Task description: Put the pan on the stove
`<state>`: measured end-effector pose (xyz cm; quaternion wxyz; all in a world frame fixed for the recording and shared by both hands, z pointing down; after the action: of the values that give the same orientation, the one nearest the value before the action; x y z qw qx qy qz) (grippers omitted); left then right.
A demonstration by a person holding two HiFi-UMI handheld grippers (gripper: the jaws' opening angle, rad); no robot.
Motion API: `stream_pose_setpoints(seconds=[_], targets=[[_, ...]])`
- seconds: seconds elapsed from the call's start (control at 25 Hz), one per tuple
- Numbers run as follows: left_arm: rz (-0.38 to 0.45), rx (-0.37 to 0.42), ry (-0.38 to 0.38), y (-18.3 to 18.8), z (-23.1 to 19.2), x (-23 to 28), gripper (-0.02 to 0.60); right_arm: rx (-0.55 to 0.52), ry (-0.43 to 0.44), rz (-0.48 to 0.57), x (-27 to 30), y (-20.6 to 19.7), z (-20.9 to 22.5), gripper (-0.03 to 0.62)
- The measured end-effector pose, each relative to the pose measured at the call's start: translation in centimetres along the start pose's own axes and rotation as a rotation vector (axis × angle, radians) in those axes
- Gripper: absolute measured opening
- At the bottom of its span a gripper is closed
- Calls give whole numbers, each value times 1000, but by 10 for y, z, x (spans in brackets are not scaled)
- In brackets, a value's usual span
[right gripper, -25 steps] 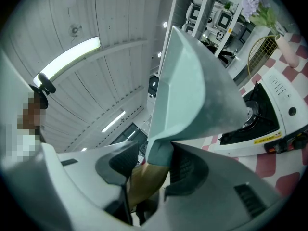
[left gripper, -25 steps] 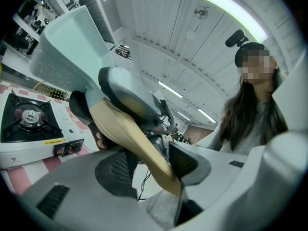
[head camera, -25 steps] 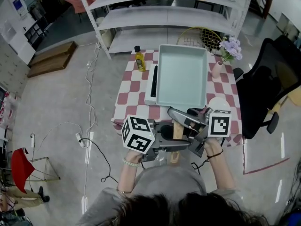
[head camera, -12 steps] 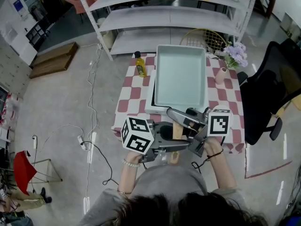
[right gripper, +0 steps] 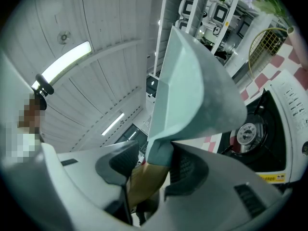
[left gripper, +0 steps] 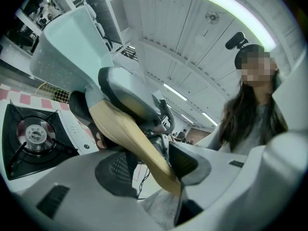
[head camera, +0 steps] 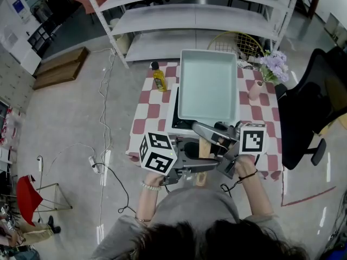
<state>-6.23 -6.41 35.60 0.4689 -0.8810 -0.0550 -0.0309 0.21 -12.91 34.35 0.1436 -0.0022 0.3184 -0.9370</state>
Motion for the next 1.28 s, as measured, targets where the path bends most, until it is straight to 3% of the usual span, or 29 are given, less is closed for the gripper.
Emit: stream_pose_setpoints(seconds=[0.36,0.68,1.28], targets=[[3,-37,14,13,-20,8,218,18,-32,-23,-4,19,22,189],[13,-69,29,21,-33,14,218,83,41,-28,0,30,28,189],[18,-131,63,24,-59,19,218,135,33,-74,2,40,60,187]])
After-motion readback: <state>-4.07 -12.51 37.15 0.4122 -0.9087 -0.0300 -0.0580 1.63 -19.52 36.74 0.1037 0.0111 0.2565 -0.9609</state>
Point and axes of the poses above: the fingertips, and each gripper's own axes: x forward along the fingers, z to its right, y out of its top, the point moved 7 cm from there along -x, backward along the fingers, and after that the axes turned 1 degree about x, right-handed, at the moved point
